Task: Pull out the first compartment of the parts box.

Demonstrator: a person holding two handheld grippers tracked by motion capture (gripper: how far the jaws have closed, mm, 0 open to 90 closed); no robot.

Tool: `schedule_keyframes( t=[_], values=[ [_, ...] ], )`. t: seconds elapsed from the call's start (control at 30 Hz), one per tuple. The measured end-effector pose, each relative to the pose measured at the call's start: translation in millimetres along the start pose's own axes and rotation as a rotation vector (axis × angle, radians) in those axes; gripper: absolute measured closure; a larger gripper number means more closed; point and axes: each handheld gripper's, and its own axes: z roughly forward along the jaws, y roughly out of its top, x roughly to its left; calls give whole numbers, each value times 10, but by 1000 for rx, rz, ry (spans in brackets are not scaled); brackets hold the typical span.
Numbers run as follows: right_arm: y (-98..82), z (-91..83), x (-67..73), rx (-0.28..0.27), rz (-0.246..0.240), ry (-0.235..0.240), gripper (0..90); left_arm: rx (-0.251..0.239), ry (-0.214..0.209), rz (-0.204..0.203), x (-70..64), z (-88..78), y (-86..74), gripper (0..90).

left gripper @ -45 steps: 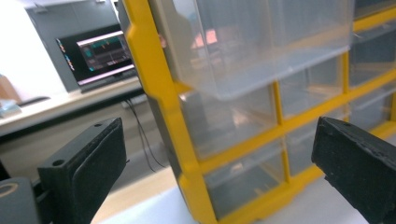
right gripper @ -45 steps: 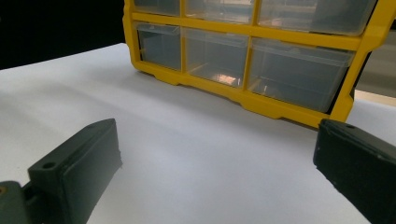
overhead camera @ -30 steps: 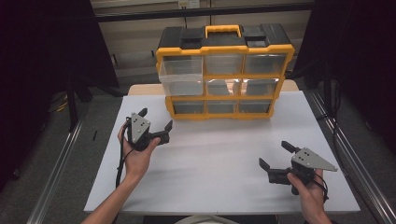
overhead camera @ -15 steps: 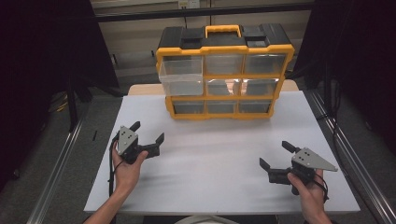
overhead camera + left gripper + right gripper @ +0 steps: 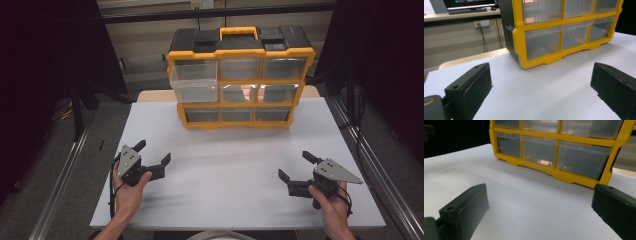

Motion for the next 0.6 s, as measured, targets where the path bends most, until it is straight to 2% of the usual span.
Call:
schedule_keyframes(
  t=[0.07, 0.1, 0.13, 0.17, 0.27, 0.33, 0.4, 0.43, 0.53, 0.6],
  values=[
    [1, 3, 2, 1, 0, 0, 3, 8, 12, 7, 19, -52, -10, 33],
    [2, 6, 2, 1, -4, -3, 3, 8, 0, 4, 39, -77, -18, 33],
    [3, 3, 4, 5, -1, -4, 3, 8, 12, 0, 50, -104, -25, 35],
    [1, 7, 4, 6, -5, -4, 4, 4, 8, -16, 67, -130, -34, 41],
    [0, 4, 2, 6, -8, -9, 4, 16, 24, 2, 77, -219, -55, 46],
    [0, 0, 1, 4, 0, -6, 4, 11, 8, -4, 90, -277, -53, 44],
    [0, -5, -2, 5, -4, -8, 4, -8, 20, -26, 85, -321, -57, 43],
    [0, -7, -2, 6, -6, -7, 4, -8, 22, -23, 100, -346, -62, 42],
    [-1, -16, 3, 8, -2, -7, 4, 7, 54, -23, 123, -427, -90, 42],
    [-6, -20, 3, 7, 3, -15, 5, 15, 57, -42, 135, -474, -107, 42]
  ],
)
